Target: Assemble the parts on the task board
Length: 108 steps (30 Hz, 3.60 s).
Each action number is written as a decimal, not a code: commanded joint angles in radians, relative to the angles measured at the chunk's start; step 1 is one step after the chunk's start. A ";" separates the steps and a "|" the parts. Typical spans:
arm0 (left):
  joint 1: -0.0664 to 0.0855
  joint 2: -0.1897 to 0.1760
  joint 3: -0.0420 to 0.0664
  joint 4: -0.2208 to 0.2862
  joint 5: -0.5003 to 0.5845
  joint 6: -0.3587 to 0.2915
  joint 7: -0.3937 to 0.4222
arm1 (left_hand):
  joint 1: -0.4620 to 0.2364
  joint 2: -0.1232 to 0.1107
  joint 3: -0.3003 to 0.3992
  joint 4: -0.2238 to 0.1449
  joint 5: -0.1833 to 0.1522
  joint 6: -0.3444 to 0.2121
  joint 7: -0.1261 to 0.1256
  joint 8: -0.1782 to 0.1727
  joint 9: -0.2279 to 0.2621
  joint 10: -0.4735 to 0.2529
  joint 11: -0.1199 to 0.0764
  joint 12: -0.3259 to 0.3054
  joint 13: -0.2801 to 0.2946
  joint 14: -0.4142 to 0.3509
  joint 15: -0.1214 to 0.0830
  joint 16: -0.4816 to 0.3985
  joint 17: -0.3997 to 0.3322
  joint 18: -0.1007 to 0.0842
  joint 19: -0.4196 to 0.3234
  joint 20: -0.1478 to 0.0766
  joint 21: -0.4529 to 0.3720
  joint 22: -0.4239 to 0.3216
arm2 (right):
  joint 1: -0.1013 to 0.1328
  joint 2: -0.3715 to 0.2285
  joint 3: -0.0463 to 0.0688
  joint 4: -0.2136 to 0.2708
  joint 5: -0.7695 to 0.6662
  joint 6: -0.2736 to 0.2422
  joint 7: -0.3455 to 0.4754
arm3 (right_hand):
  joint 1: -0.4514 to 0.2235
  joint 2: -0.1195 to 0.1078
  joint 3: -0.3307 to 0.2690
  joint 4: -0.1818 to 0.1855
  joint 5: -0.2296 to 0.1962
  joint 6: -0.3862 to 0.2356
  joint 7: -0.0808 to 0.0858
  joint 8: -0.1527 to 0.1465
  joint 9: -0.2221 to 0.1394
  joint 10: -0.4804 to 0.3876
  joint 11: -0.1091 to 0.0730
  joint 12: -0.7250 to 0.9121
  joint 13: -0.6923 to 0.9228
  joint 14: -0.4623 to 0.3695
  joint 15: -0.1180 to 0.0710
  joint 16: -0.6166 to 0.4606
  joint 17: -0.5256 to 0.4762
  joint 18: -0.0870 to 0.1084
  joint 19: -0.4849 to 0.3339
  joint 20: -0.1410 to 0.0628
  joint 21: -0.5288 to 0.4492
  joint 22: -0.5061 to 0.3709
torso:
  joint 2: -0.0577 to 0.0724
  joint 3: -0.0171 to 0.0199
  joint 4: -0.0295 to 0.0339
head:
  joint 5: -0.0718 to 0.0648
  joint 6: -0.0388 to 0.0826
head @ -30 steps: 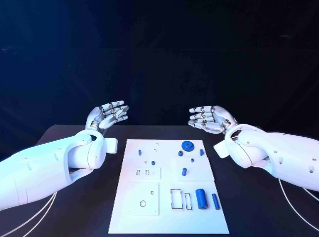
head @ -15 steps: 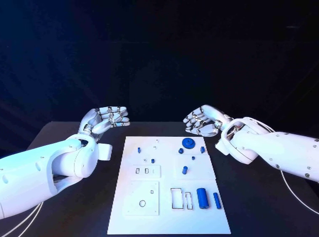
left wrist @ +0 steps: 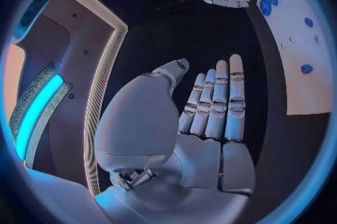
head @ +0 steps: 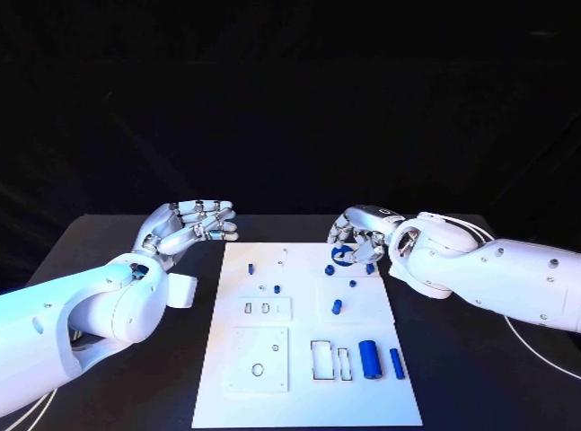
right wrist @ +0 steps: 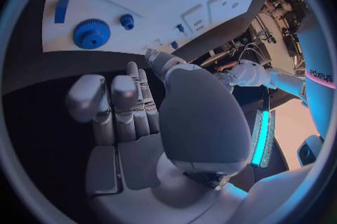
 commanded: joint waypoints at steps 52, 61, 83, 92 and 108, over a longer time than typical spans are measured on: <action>0.002 -0.030 0.006 0.032 -0.022 0.062 -0.022 | -0.006 -0.011 0.014 -0.003 -0.001 0.009 0.000 -0.002 -0.002 0.011 -0.003 -0.007 -0.001 0.012 -0.006 0.019 0.039 -0.001 0.011 -0.009 0.062 0.038 | -0.027 0.038 -0.001 -0.024 -0.189 0.093 -0.116 | 0.052 0.072 0.097 0.019 -0.005 0.089 -0.034 0.062 0.108 0.102 -0.034 0.006 0.033 0.053 -0.032 0.240 0.190 -0.069 0.113 -0.006 0.276 0.359 | 0.058 -0.0115 0.0424 | -0.039 0.002; 0.002 -0.029 0.006 0.030 -0.022 0.064 -0.025 | -0.003 -0.010 0.017 -0.007 -0.002 0.009 0.000 -0.002 -0.003 0.011 -0.004 -0.008 -0.002 0.011 -0.006 0.020 0.044 -0.001 0.007 -0.011 0.070 0.043 | -0.028 0.041 -0.001 -0.013 -0.187 0.014 -0.139 | 0.045 0.075 0.101 0.013 -0.001 0.085 -0.033 0.068 0.119 0.104 -0.033 0.001 0.032 0.052 -0.032 0.239 0.185 -0.069 0.113 -0.008 0.276 0.360 | 0.058 -0.0124 0.0431 | -0.037 0.007; 0.002 -0.024 0.006 0.024 -0.022 0.066 -0.026 | 0.002 -0.010 0.023 -0.013 -0.002 0.010 0.000 -0.003 -0.003 0.010 -0.003 -0.008 -0.002 0.007 -0.006 0.021 0.054 -0.003 -0.001 -0.012 0.085 0.053 | -0.013 0.200 0.004 -0.122 -0.205 -0.097 -0.203 | 0.039 0.073 0.104 0.009 0.004 0.083 -0.033 0.071 0.126 0.103 -0.033 -0.001 0.032 0.052 -0.032 0.241 0.185 -0.070 0.114 -0.008 0.278 0.363 | 0.063 -0.0137 0.0487 | -0.034 0.017; 0.002 -0.021 0.006 0.024 -0.024 0.067 -0.027 | 0.002 -0.010 0.023 -0.013 -0.002 0.010 0.000 -0.003 -0.003 0.010 -0.003 -0.008 -0.002 0.007 -0.006 0.021 0.054 -0.003 -0.001 -0.012 0.085 0.053 | -0.013 0.246 0.005 -0.172 -0.211 -0.105 -0.201 | 0.040 0.072 0.106 0.005 0.005 0.081 -0.032 0.071 0.128 0.103 -0.033 -0.001 0.032 0.052 -0.032 0.241 0.185 -0.070 0.114 -0.008 0.278 0.363 | 0.063 -0.0143 0.0499 | -0.031 0.014; 0.003 -0.017 0.006 0.022 -0.025 0.070 -0.029 | 0.002 -0.010 0.023 -0.013 -0.002 0.010 0.000 -0.003 -0.003 0.010 -0.003 -0.008 -0.002 0.007 -0.006 0.021 0.054 -0.003 -0.001 -0.012 0.085 0.053 | -0.018 0.292 0.004 -0.218 -0.203 -0.093 -0.191 | 0.037 0.069 0.107 0.001 0.002 0.077 -0.030 0.071 0.132 0.101 -0.032 -0.002 0.031 0.052 -0.031 0.243 0.185 -0.070 0.115 -0.008 0.279 0.364 | 0.063 -0.0148 0.0505 | -0.027 0.008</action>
